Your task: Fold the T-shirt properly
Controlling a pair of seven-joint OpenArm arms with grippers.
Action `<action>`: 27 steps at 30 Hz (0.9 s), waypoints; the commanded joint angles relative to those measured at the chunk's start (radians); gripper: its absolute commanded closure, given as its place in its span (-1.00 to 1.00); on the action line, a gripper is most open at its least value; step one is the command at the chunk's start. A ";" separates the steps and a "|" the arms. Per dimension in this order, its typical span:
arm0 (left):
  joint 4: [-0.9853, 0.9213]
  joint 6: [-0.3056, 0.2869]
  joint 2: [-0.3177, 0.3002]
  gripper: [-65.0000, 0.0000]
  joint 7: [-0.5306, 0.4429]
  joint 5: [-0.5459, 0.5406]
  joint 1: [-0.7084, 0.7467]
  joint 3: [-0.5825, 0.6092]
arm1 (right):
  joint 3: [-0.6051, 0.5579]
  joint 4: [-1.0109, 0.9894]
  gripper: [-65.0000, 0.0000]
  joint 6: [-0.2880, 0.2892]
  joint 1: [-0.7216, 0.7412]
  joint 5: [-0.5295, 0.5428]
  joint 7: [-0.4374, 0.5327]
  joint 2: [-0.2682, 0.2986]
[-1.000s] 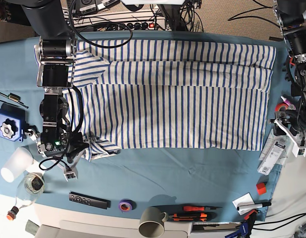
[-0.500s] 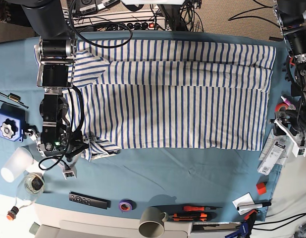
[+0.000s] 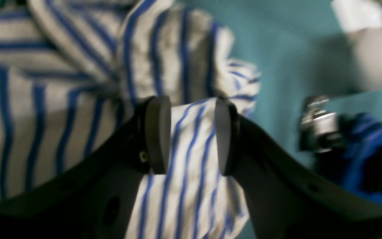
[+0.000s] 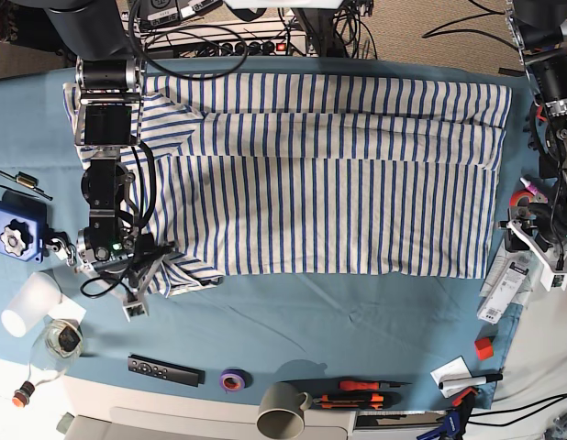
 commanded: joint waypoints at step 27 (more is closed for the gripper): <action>0.015 0.000 -0.021 -0.14 -0.031 -0.008 -0.021 -0.007 | 0.004 -0.129 0.30 0.052 0.033 -0.039 0.192 0.012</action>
